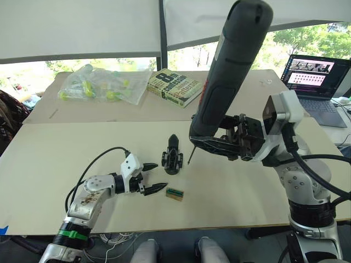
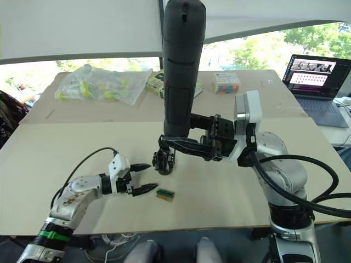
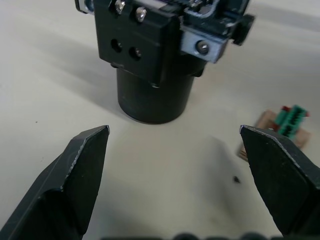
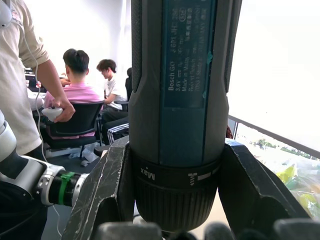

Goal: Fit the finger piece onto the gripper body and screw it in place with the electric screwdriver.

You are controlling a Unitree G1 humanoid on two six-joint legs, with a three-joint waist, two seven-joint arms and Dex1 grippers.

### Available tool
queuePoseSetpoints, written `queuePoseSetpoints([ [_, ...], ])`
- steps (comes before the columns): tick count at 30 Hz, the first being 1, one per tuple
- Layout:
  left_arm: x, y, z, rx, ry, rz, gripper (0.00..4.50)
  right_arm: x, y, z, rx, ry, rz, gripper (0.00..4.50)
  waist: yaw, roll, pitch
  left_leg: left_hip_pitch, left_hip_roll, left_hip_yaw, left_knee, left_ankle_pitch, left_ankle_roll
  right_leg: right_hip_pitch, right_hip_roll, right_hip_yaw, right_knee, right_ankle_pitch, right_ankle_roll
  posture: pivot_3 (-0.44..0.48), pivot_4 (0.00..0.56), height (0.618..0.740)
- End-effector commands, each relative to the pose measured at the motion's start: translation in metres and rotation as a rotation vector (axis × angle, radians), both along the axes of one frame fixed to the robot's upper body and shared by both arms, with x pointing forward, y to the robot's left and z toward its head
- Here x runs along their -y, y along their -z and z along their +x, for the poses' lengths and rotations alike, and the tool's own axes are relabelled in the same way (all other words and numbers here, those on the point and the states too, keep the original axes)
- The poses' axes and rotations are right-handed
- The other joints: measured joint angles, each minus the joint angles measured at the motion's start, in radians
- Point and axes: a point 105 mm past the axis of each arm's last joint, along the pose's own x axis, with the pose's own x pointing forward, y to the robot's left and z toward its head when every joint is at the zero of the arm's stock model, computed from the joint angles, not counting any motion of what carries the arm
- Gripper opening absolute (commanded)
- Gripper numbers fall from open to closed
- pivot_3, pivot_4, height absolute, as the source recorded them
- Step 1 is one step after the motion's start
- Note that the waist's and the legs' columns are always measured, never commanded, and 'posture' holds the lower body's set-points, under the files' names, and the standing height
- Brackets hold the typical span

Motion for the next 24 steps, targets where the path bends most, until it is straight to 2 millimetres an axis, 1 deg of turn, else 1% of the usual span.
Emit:
queuePoseSetpoints([
  [1, 0.005, 0.002, 0.01, 0.031, -0.015, 0.005, 4.41, 0.0, -0.008, -0.007, 0.052, -0.012, 0.011, 1.91, 0.001, 0.0, 0.0, 0.0, 0.0, 0.0, 0.0, 0.0, 0.0, 0.0, 0.0, 0.0, 0.0, 0.0, 0.0, 0.0, 0.15, 0.74],
  [5, 0.013, 0.01, 0.017, 0.032, -0.013, 0.016, 4.41, 0.0, -0.007, -0.006, 0.05, -0.007, 0.007, 1.91, 0.004, 0.0, 0.0, 0.0, -0.001, 0.0, 0.001, 0.0, 0.0, 0.001, 0.0, 0.0, 0.0, 0.0, 0.0, 0.0, 0.15, 0.74],
  [10, 0.021, 0.013, 0.023, 0.041, -0.004, 0.008, 4.41, 0.001, -0.006, -0.004, 0.05, 0.003, 0.0, 1.91, 0.011, 0.001, -0.001, 0.001, -0.001, 0.0, 0.003, 0.0, 0.0, 0.002, -0.001, 0.0, 0.0, 0.0, 0.001, 0.0, 0.15, 0.74],
  [16, 0.039, 0.007, 0.028, 0.051, 0.026, -0.017, 4.41, 0.001, -0.004, -0.005, 0.046, 0.006, -0.006, 1.91, 0.02, 0.001, -0.001, 0.0, -0.001, -0.001, 0.008, 0.0, 0.0, 0.004, 0.0, 0.0, 0.001, 0.002, 0.003, 0.0, 0.15, 0.74],
  [24, 0.054, 0.001, 0.028, 0.046, 0.065, -0.028, 4.41, 0.001, -0.005, -0.003, 0.042, 0.018, -0.013, 1.91, 0.023, 0.001, -0.001, -0.002, -0.002, -0.001, 0.009, 0.0, 0.0, 0.003, -0.001, -0.001, 0.001, 0.002, 0.003, 0.0, 0.15, 0.74],
])
